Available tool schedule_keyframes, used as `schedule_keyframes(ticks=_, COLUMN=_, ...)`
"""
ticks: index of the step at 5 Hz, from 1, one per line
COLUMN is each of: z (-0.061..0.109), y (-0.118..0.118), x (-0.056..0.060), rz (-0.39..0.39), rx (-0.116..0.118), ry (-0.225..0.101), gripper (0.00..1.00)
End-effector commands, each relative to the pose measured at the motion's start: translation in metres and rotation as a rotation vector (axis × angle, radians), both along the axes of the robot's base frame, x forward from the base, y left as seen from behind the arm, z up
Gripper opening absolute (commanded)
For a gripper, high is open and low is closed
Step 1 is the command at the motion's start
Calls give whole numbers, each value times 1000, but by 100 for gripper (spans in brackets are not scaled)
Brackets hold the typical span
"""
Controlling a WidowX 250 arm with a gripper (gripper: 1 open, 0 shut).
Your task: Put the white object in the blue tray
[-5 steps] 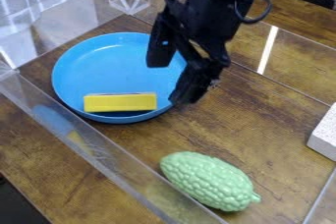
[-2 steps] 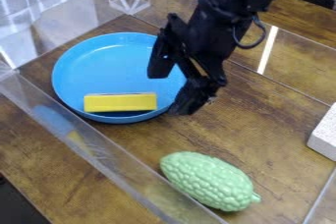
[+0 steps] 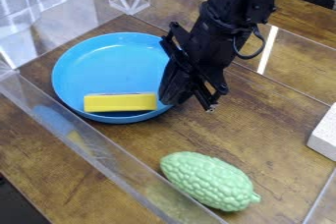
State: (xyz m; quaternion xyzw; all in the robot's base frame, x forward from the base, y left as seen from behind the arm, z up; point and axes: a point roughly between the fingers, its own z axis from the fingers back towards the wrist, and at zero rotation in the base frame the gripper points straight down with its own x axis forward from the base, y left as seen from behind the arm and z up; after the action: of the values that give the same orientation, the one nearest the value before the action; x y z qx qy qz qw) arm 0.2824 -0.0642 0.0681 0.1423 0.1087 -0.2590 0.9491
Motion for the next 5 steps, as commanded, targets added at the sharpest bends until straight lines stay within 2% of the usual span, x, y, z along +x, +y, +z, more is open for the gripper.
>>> schedule_keyframes(ticks=1, z=16, y=-9, x=5, rz=-35, rx=-12, ry=-56, gripper=0)
schedule_keyframes(ticks=3, z=23, y=-22, x=3, rz=-88, rx=-11, ry=-80, gripper=0)
schedule_keyframes(ticks=5, z=28, y=-45, x=1, rz=-167, rx=-37, ry=-108, gripper=0)
